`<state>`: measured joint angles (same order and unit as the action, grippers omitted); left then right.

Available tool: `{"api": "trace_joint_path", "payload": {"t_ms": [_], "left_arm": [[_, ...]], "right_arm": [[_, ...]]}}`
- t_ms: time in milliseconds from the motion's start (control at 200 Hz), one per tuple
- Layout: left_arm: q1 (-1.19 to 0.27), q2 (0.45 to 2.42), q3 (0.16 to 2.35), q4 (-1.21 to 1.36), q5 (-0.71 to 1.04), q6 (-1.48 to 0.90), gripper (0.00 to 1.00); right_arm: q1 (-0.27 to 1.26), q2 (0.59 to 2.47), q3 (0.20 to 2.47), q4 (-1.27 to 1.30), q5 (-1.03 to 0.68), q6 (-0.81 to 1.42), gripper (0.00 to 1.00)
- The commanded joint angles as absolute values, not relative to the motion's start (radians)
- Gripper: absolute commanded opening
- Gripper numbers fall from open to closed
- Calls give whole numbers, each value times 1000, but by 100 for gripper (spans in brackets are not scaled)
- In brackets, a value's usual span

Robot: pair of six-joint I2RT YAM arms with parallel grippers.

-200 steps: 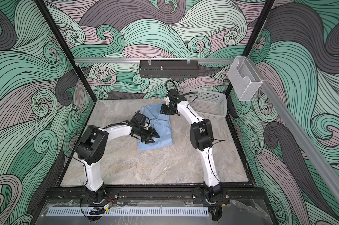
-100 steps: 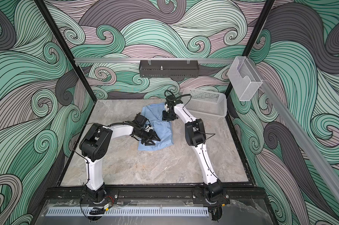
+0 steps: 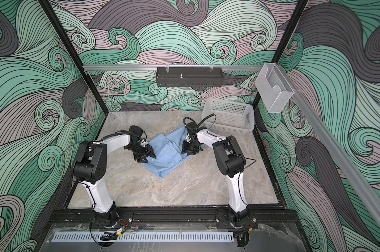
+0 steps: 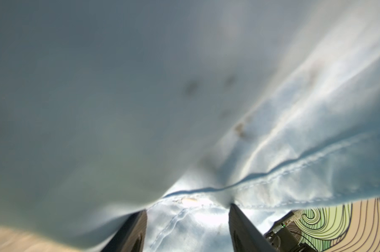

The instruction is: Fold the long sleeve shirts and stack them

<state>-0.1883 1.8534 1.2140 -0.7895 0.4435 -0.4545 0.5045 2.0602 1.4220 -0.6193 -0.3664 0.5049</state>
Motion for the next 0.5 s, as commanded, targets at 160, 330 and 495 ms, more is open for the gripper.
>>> {"api": "trace_joint_path", "payload": {"t_ms": [160, 330, 495], "left_arm": [[-224, 1628, 1276, -905, 429, -468, 67], [-353, 1633, 1175, -703, 438, -662, 67], [-463, 1742, 1135, -613, 437, -716, 65]], "right_arm": [[531, 1868, 1384, -646, -256, 542, 57], [494, 1943, 1577, -744, -195, 443, 57], [425, 2060, 1646, -761, -187, 398, 52]]}}
